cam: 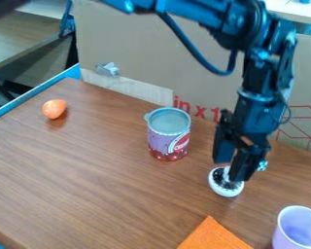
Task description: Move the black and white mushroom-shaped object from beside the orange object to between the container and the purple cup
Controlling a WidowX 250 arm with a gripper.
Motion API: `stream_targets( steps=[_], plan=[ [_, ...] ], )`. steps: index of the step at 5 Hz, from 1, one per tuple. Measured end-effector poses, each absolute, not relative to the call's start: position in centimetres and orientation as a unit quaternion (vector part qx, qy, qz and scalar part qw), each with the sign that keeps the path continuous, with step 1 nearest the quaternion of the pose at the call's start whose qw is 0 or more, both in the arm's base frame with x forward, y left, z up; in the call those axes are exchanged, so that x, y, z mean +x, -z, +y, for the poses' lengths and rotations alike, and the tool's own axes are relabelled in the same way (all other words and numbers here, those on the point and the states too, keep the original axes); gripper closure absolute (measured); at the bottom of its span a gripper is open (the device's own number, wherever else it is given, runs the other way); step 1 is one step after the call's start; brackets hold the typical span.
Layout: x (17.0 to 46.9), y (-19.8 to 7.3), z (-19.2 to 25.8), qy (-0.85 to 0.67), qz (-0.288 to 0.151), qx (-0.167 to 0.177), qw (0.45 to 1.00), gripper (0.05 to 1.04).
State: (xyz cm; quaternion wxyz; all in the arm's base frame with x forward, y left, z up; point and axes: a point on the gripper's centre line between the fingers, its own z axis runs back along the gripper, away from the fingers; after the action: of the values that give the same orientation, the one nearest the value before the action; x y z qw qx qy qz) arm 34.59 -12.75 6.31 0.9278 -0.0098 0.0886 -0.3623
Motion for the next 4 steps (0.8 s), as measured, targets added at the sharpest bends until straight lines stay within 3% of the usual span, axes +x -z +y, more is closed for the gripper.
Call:
stream_targets(
  steps=[1,2,4],
  plan=[
    [34.7,-10.5,-12.5,0.34,0.041,-0.004,0.939,0.068],
    [33.0,-13.5,-9.1,0.259,0.036,0.027,0.965,0.074],
    [30.7,-11.3,0.3,0.106,0.114,0.038,0.987,0.075]
  ],
)
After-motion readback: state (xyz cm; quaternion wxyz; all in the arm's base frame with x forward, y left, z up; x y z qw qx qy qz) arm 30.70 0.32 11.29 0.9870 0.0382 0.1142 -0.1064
